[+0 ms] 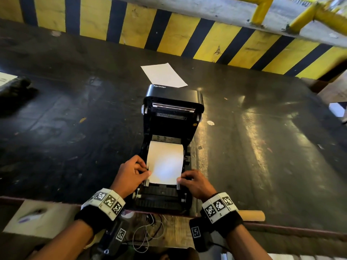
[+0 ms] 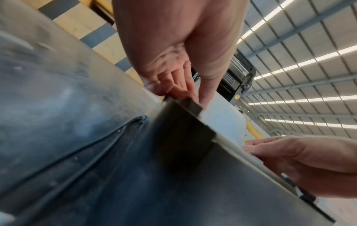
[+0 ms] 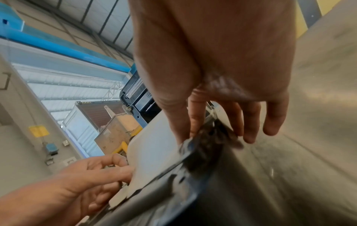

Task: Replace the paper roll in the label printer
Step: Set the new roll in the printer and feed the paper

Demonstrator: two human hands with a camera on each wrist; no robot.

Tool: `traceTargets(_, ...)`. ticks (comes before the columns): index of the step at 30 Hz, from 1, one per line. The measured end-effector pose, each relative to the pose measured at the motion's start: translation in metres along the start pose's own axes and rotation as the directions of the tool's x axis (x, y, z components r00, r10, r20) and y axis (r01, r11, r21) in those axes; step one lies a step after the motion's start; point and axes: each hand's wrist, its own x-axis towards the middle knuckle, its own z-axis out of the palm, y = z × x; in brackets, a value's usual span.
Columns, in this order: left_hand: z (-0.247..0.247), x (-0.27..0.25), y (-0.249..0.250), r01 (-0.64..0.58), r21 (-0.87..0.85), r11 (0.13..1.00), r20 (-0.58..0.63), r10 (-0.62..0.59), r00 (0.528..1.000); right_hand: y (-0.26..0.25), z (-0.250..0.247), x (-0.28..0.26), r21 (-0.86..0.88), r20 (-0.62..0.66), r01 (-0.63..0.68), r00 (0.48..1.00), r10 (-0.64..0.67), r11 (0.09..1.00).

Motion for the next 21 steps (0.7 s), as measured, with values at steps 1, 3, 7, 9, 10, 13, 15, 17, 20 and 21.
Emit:
traceTargets(1, 0.002, -0.001, 0.000, -0.002, -0.008, 1.000, -0.017, 0.002, 1.000, -0.002, -0.003, 0.000, -0.004, 0.019, -0.008, 1.000, 0.008, 1.000)
traceTargets(3, 0.003, 0.000, 0.001, -0.011, 0.017, 1.000, 0.001, 0.011, 1.000, -0.003, -0.005, -0.001, -0.018, 0.012, -0.013, 1.000, 0.013, 1.000)
traceTargets(7, -0.001, 0.003, 0.006, 0.000, 0.136, 0.991, 0.124, -0.017, 0.992, 0.000, -0.001, -0.005, 0.019, -0.074, 0.031, 0.997, -0.030, 0.999)
traceTargets(9, -0.001, 0.003, 0.007, -0.001, 0.136, 0.991, 0.105, -0.013, 0.994, 0.000, 0.002, -0.004, 0.030, -0.058, 0.023, 0.998, -0.021, 0.999)
traceTargets(10, 0.000, 0.002, 0.007, -0.004, 0.125, 0.992, 0.076, -0.006, 0.997, -0.002, 0.001, -0.004, 0.030, -0.043, 0.024, 0.999, -0.022, 0.999)
traceTargets(13, 0.004, 0.000, 0.004, 0.004, 0.083, 0.997, -0.020, -0.003, 1.000, -0.006, -0.002, -0.001, -0.013, -0.006, 0.018, 1.000, -0.018, 1.000)
traceTargets(15, 0.006, -0.002, 0.002, 0.000, 0.083, 0.997, -0.035, 0.003, 0.999, -0.005, -0.004, 0.001, -0.016, 0.007, 0.007, 1.000, -0.007, 1.000)
traceTargets(17, 0.003, 0.000, 0.004, -0.012, 0.117, 0.993, 0.026, 0.009, 1.000, -0.006, -0.004, -0.001, -0.006, -0.010, 0.030, 1.000, -0.030, 1.000)
traceTargets(20, -0.003, 0.006, 0.009, -0.008, 0.166, 0.986, 0.140, -0.015, 0.990, -0.004, -0.003, -0.003, -0.012, -0.074, 0.040, 0.996, -0.041, 0.999)
traceTargets(21, -0.005, 0.007, 0.010, -0.003, 0.175, 0.985, 0.148, -0.023, 0.989, -0.004, -0.002, -0.003, 0.001, -0.072, 0.036, 0.997, -0.036, 0.999)
